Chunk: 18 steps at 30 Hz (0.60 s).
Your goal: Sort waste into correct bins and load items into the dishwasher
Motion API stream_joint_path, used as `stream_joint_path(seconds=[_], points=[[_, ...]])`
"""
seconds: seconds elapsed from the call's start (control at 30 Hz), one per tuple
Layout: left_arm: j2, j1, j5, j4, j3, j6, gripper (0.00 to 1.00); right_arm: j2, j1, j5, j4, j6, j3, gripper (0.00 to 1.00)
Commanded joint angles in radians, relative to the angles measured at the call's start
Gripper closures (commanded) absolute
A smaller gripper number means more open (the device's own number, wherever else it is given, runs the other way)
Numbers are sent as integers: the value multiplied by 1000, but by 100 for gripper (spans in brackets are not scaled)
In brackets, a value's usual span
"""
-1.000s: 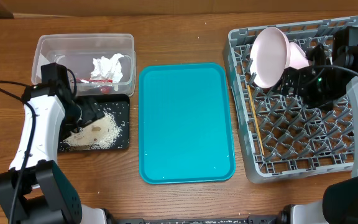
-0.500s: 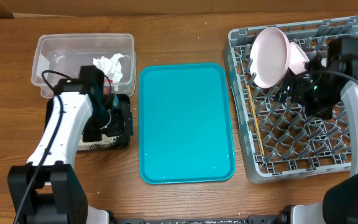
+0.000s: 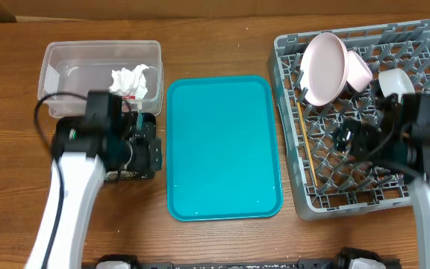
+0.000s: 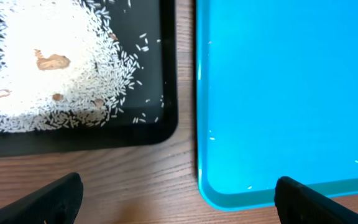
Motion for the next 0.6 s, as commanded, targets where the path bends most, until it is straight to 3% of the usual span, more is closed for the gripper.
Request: stream_joint_path(seconds=[0.0,0.27,0.57], points=[[-163,-3,18,28,-105,18,0,-126,2,55,39,5,-65,0],[-549,-3,17,114,-258,-84,0,-350,1,61,95,35,-153,0],[-594,-3,13,127,-260,-83,0,-335,1,61,90,34,-153,0]])
